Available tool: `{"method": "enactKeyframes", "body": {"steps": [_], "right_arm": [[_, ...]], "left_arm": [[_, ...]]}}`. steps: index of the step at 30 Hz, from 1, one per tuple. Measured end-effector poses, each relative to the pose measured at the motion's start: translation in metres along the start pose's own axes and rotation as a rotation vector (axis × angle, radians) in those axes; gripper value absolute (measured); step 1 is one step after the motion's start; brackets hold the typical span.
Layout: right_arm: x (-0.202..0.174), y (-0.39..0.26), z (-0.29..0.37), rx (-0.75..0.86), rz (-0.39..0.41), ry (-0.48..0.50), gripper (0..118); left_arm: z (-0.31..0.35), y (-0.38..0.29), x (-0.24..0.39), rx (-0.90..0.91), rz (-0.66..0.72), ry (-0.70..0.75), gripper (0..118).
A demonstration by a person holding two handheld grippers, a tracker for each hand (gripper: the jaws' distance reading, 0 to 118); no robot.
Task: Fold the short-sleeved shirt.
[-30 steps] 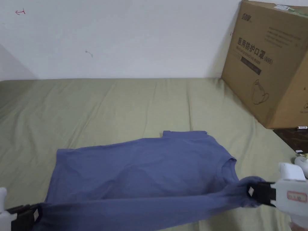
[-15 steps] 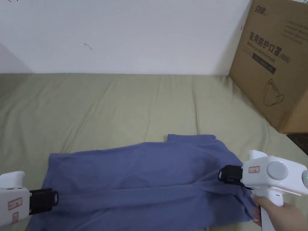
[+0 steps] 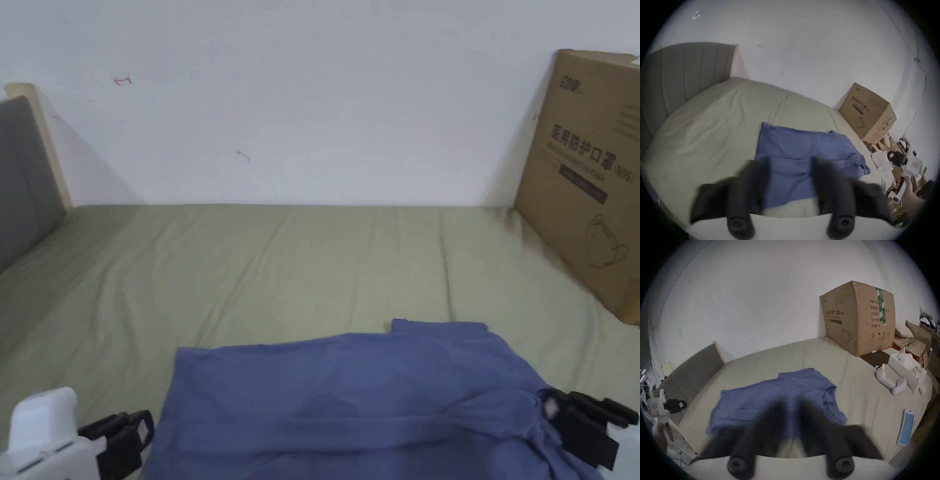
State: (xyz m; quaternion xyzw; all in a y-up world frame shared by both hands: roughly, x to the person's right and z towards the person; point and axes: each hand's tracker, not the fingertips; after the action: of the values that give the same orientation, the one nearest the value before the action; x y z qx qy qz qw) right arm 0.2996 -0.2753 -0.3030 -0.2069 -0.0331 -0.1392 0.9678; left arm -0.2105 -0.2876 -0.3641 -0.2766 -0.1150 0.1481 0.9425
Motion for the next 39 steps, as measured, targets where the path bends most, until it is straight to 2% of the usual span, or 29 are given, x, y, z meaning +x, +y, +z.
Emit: {"method": "enactKeyframes", "body": {"steps": [1, 2, 4, 8, 12, 13, 14, 15, 16, 17, 19, 23, 25, 27, 30, 32, 33, 34, 35, 37, 38, 39], "right_arm": [[-0.005, -0.005, 0.005, -0.020, -0.007, -0.019, 0], [-0.007, -0.010, 0.011, -0.009, -0.046, -0.024, 0], [-0.005, -0.013, 0.012, -0.054, -0.114, 0.086, 0], [-0.006, -0.016, 0.021, -0.060, -0.037, 0.027, 0], [0.003, -0.013, 0.021, -0.074, -0.070, 0.055, 0], [0.006, -0.014, 0.019, -0.081, -0.079, 0.060, 0], [0.009, -0.015, 0.017, -0.090, -0.084, 0.061, 0], [0.008, -0.013, 0.016, -0.096, -0.088, 0.058, 0], [0.010, -0.015, 0.014, -0.104, -0.093, 0.054, 0], [0.012, -0.016, 0.012, -0.114, -0.099, 0.051, 0], [0.013, -0.018, 0.009, -0.139, -0.112, 0.044, 0], [0.023, -0.027, -0.002, -0.195, -0.108, 0.016, 0], [0.027, -0.031, -0.007, -0.213, -0.099, -0.001, 0], [0.030, -0.032, -0.010, -0.221, -0.105, -0.002, 0], [0.039, -0.034, -0.016, -0.224, -0.132, -0.004, 0], [0.043, -0.034, -0.018, -0.229, -0.146, -0.019, 0], [0.048, -0.033, -0.021, -0.232, -0.148, -0.032, 0], [0.053, -0.031, -0.023, -0.230, -0.148, -0.045, 0], [0.063, -0.030, -0.027, -0.226, -0.151, -0.053, 0], [0.084, -0.023, -0.040, -0.241, -0.161, -0.060, 0], [0.093, -0.019, -0.048, -0.266, -0.164, -0.077, 0], [0.101, -0.015, -0.056, -0.291, -0.160, -0.104, 9]], "left_arm": [[0.012, -0.004, 0.002, 0.018, 0.000, 0.007, 0], [0.015, -0.004, 0.000, 0.017, 0.009, 0.005, 0], [0.028, -0.007, -0.002, 0.018, 0.027, -0.006, 0], [0.030, -0.001, -0.010, -0.055, 0.049, 0.040, 0], [-0.020, 0.001, -0.034, -0.332, 0.091, 0.128, 0], [-0.034, -0.004, -0.042, -0.352, 0.096, 0.114, 0], [-0.048, -0.008, -0.042, -0.381, 0.097, 0.129, 6], [-0.061, -0.012, -0.045, -0.404, 0.086, 0.175, 30], [-0.077, -0.017, -0.048, -0.439, 0.060, 0.217, 90], [-0.091, -0.023, -0.051, -0.484, 0.039, 0.235, 117], [-0.116, -0.037, -0.050, -0.489, -0.023, 0.264, 114], [-0.164, -0.073, -0.061, -0.652, -0.093, 0.321, 118], [-0.164, -0.081, -0.062, -0.590, -0.095, 0.277, 118], [-0.146, -0.079, -0.060, -0.512, -0.052, 0.291, 118], [-0.139, -0.085, -0.055, -0.490, -0.095, 0.304, 116], [-0.128, -0.078, -0.051, -0.484, -0.130, 0.301, 92], [-0.119, -0.073, -0.048, -0.474, -0.132, 0.300, 66], [-0.113, -0.066, -0.049, -0.437, -0.135, 0.290, 16], [-0.104, -0.060, -0.049, -0.402, -0.127, 0.266, 2], [-0.090, -0.047, -0.054, -0.397, 0.012, 0.065, 1], [-0.085, -0.039, -0.054, -0.378, 0.017, 0.079, 1], [-0.080, -0.033, -0.052, -0.358, -0.038, 0.117, 1]]}}
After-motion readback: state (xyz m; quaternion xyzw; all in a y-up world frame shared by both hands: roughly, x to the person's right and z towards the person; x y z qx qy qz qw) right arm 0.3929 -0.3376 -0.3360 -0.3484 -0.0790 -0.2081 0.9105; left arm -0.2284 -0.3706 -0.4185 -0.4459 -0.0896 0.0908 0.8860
